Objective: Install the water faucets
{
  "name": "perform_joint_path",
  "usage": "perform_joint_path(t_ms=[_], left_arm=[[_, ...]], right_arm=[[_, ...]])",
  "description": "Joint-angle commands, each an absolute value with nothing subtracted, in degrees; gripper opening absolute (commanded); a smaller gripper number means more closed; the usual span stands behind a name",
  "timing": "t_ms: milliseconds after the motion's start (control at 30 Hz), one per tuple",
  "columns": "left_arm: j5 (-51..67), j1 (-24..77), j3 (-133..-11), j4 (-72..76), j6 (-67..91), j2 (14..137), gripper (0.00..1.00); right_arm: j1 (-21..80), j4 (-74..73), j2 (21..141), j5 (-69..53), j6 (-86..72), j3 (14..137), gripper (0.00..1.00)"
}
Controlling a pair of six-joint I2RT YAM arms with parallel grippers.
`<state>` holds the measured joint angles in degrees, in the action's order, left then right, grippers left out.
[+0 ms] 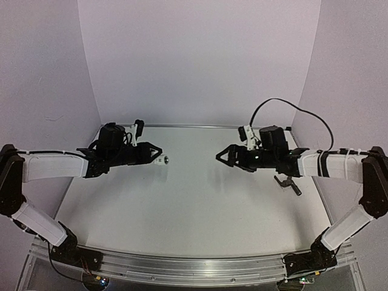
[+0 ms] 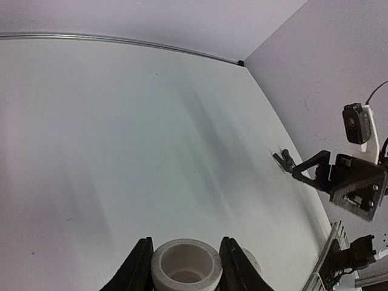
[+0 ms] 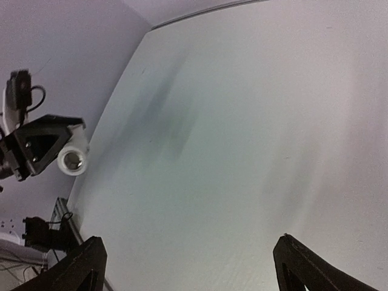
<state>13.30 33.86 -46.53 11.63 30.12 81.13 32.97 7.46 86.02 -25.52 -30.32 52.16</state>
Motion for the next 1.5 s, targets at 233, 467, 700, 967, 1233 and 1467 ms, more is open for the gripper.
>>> perform_joint_path(t_ms=[233, 467, 700, 967, 1233, 1467], left_arm=[[11.6, 42.2, -57.7, 13.6, 29.7, 87.5, 0.00], [7.6, 44.7, -60.0, 10.6, 32.0, 88.9, 0.00], [4.7, 46.0, -61.6, 7.9, 32.1, 89.7, 0.00], [5.0, 46.5, -61.4, 7.7, 32.4, 88.8, 0.00], [22.0, 42.7, -57.4, 10.3, 29.7, 80.8, 0.99], [51.6, 35.0, -48.0, 24.1, 37.6, 73.6, 0.95]], right_arm=[[45.3, 30.4, 100.1, -28.8, -35.6, 60.3, 0.84], [48.3, 33.1, 102.2, -26.7, -34.5, 61.9, 0.79], [49.3, 32.8, 102.2, -26.7, -32.5, 62.3, 0.75], [49.6, 31.6, 103.2, -22.5, -32.9, 63.5, 0.30], [47.6, 31.9, 100.1, -31.5, -28.4, 61.0, 0.00], [45.4, 32.8, 94.2, -51.4, -26.9, 58.8, 0.00]])
